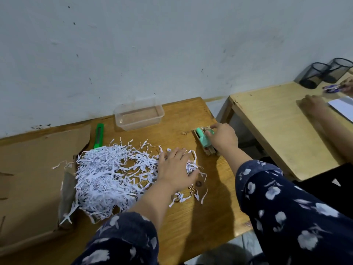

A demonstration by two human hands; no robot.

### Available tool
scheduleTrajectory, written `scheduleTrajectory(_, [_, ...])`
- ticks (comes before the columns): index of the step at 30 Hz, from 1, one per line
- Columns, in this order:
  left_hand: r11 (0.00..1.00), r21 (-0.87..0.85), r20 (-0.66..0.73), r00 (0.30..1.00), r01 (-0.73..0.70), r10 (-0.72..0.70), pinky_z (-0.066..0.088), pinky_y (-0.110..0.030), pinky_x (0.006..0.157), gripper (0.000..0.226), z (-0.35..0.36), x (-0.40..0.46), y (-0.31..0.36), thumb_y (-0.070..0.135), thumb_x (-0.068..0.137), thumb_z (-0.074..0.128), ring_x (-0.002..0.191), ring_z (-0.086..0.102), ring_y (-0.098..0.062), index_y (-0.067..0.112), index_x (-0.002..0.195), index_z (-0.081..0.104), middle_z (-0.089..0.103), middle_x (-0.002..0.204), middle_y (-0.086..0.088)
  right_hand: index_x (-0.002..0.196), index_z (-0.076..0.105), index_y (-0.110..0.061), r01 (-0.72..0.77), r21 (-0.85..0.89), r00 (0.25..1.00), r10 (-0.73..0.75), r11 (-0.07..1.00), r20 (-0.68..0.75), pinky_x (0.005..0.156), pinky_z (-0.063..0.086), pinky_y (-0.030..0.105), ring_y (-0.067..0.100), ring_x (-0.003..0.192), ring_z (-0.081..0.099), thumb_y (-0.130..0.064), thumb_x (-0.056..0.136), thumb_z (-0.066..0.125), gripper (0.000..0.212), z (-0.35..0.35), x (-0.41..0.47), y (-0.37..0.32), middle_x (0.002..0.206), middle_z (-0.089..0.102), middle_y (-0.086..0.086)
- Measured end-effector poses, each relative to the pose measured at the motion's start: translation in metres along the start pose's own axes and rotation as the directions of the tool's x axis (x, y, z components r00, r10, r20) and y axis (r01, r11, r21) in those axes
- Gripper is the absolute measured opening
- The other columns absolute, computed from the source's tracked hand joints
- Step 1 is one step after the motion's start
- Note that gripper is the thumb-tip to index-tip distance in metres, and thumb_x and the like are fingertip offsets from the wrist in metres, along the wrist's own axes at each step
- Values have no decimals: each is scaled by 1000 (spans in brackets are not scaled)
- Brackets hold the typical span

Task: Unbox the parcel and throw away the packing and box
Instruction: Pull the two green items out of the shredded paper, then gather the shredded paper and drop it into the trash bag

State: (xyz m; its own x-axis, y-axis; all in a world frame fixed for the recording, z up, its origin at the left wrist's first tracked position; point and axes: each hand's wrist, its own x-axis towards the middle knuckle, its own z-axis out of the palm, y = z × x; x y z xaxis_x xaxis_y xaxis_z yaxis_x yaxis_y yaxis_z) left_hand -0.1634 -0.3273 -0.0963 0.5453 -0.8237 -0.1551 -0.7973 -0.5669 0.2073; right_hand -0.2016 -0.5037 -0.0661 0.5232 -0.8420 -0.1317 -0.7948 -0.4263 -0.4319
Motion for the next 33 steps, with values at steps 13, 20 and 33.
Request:
scheduleTrajectory(13, [959, 53, -103, 957, 279, -273, 10, -53, 117, 51, -56, -61, -78, 54, 95, 37, 147, 9, -25, 35, 142, 41, 18, 160, 3, 135, 47, -26, 421, -68, 862, -376, 904, 340, 108, 34, 46, 33, 133, 38, -49, 95, 40, 47, 33, -100, -33, 145, 42, 12])
scheduleTrajectory(20, [883, -68, 9, 885, 465, -466, 1, -54, 118, 64, -41, -122, -131, 66, 94, 24, 147, -11, -34, 36, 150, 22, -6, 163, 3, 151, 1, -33, 487, -11, 761, -418, 873, 496, 118, 1, 52, 29, 148, -8, -66, 90, 29, 75, 65, -155, -42, 161, -6, 6])
scheduleTrajectory(33, [877, -364, 18, 944, 313, -329, 12, -39, 118, 56, -33, -170, -142, 51, 101, 28, 148, 7, -20, 34, 152, 16, 10, 162, 3, 135, -37, -43, 615, 73, 632, -546, 785, 551, 114, -8, 58, 30, 142, -28, -56, 65, 76, 134, 106, -187, -111, 149, -42, 2])
